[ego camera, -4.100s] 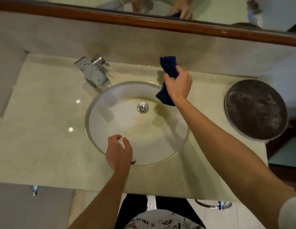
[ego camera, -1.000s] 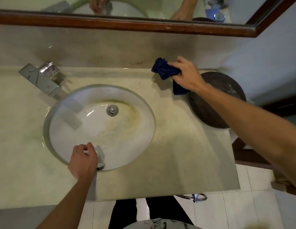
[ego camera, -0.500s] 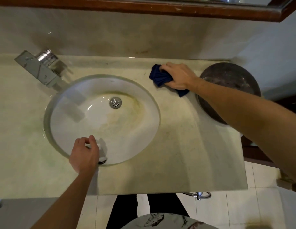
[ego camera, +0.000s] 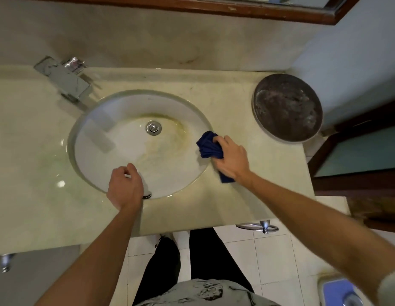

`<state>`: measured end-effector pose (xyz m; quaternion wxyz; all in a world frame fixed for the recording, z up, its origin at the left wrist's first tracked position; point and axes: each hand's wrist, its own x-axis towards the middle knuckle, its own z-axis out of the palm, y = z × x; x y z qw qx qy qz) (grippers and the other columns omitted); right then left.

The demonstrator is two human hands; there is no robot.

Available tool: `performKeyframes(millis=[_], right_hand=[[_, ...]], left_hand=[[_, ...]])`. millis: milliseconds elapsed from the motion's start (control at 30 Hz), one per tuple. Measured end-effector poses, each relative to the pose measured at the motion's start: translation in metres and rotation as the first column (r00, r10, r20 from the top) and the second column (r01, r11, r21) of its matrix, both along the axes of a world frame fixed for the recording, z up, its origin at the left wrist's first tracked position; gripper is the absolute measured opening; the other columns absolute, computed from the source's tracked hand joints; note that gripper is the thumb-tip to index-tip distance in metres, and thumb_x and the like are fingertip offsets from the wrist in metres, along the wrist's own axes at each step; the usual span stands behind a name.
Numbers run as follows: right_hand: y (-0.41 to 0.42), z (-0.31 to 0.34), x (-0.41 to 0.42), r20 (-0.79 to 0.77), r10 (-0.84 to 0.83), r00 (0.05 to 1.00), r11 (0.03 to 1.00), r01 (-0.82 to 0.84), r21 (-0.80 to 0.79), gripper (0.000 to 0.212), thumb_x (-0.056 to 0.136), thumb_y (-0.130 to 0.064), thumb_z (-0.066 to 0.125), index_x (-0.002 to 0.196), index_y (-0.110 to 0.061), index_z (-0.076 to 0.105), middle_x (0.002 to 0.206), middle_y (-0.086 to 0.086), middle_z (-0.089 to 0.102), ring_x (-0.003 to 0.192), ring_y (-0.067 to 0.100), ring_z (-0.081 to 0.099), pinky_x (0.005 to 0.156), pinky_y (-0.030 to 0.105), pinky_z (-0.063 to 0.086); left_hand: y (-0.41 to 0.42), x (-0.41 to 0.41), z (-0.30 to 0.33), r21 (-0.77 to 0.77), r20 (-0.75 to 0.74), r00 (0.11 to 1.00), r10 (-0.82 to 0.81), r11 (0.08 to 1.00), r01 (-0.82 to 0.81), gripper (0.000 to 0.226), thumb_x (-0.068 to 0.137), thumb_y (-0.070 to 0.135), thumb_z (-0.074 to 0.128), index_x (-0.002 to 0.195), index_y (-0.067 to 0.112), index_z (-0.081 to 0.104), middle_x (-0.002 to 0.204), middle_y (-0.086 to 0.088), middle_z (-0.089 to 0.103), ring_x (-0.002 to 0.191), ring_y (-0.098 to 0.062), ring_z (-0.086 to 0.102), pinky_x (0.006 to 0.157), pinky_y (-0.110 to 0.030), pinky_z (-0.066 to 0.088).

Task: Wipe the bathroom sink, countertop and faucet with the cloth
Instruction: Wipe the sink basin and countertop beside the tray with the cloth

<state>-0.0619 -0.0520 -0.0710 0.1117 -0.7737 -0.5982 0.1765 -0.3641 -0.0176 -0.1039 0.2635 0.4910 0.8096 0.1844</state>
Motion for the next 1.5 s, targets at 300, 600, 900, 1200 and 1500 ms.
performKeyframes(millis=[300,600,900,1200,1500], right_hand=[[0.063,-0.001,-0.212,-0.718,-0.617,0.321,0.697,0.647,-0.310,0.012,0.091,-0.023,0.063,0.102,-0.019,0.061,0.095,0.004,0.070,0.089,0.027,0.067,0.085,0.045,0.057],[0.066,0.063,-0.066,-0.669,-0.311,0.675,0.850,0.513,0.123,0.018,0.082,-0.016,0.071,0.100,-0.020,0.071,0.094,0.004,0.074,0.091,0.026,0.069,0.083,0.044,0.054],[-0.084,0.027,-0.016,-0.267,-0.586,0.765,0.796,0.605,-0.016,0.029,0.081,-0.017,0.071,0.108,-0.019,0.061,0.087,-0.001,0.067,0.083,0.025,0.065,0.068,0.031,0.040],[-0.022,-0.001,-0.219,-0.567,-0.588,0.577,0.742,0.663,-0.095,0.028,0.081,-0.019,0.068,0.107,-0.022,0.061,0.094,-0.004,0.070,0.078,0.016,0.060,0.070,0.029,0.043],[0.114,0.034,-0.173,-0.819,-0.324,0.474,0.800,0.599,0.030,0.030,0.087,-0.006,0.068,0.115,-0.017,0.068,0.105,0.001,0.069,0.097,0.020,0.065,0.086,0.031,0.053]], left_hand=[[-0.003,-0.014,0.013,0.151,0.297,0.950,0.096,0.978,-0.146,0.038,0.110,0.033,0.039,0.132,0.011,0.061,0.135,-0.007,0.061,0.122,-0.023,0.056,0.095,-0.023,0.033],[-0.007,-0.012,0.009,0.084,0.145,0.989,0.028,0.996,-0.040,0.034,0.106,0.044,0.037,0.123,0.024,0.060,0.121,0.002,0.068,0.100,-0.024,0.066,0.092,-0.035,0.042],[-0.005,-0.007,0.008,0.039,0.089,0.996,-0.008,0.999,0.005,0.032,0.104,0.048,0.038,0.117,0.028,0.060,0.117,0.007,0.068,0.082,-0.012,0.059,0.085,-0.031,0.043],[0.003,-0.023,0.011,0.074,0.560,0.812,0.167,0.966,-0.249,0.034,0.102,0.043,0.044,0.117,0.025,0.068,0.118,-0.001,0.070,0.107,-0.014,0.066,0.095,-0.031,0.052],[0.020,-0.008,0.010,-0.041,0.538,0.768,0.348,0.920,-0.389,0.042,0.106,0.037,0.039,0.129,0.013,0.065,0.128,0.000,0.062,0.118,-0.018,0.057,0.103,-0.029,0.040]])
